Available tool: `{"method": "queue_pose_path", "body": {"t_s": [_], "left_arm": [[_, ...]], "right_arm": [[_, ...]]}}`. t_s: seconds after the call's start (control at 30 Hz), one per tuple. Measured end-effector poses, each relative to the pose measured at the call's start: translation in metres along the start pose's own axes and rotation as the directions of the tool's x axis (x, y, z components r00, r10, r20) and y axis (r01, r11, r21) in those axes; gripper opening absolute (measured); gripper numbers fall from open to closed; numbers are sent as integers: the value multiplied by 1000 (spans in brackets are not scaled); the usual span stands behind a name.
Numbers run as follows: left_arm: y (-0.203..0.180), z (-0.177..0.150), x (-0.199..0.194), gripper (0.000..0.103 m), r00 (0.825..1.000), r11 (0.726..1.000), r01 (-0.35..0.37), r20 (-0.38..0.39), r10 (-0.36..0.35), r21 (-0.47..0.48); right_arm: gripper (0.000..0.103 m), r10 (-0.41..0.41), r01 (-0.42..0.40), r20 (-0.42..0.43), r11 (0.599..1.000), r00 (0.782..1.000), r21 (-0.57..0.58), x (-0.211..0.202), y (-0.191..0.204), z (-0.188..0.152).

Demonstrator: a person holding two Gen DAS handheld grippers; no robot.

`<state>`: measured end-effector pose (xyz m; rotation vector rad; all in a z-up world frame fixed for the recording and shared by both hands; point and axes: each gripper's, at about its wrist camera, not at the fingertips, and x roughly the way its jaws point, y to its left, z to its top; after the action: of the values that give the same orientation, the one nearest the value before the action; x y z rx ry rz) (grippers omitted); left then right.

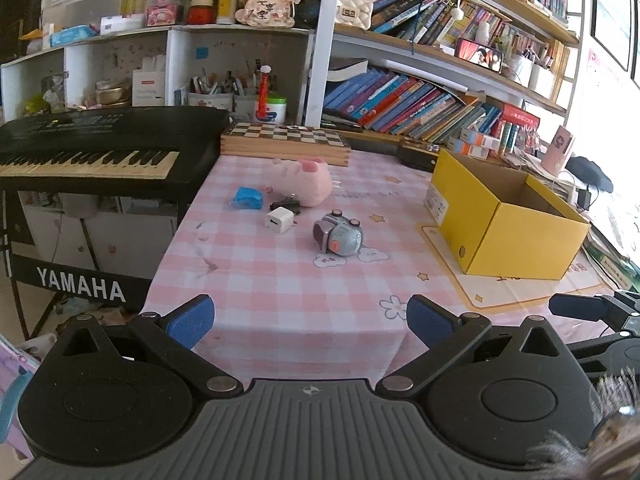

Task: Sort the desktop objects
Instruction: 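Withdraw both tools from the box back toward the table objects, then move the right tool down toward the grey toy car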

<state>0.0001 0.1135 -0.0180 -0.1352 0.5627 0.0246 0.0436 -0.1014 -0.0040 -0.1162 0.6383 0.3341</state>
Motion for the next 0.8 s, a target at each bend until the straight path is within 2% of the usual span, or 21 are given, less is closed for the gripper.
{"method": "queue_pose_path", "body": {"t_s": [0.43, 0.8], "left_arm": [[2, 3, 4, 103, 1000, 1000, 15, -7, -15, -9], [0, 7, 23, 103, 999, 1000, 24, -26, -24, -16]], "right_arm": [[101, 8, -9, -6, 1000, 1000, -24, 2, 7, 6], [100, 37, -38, -26, 998, 999, -54, 21, 4, 15]]}}
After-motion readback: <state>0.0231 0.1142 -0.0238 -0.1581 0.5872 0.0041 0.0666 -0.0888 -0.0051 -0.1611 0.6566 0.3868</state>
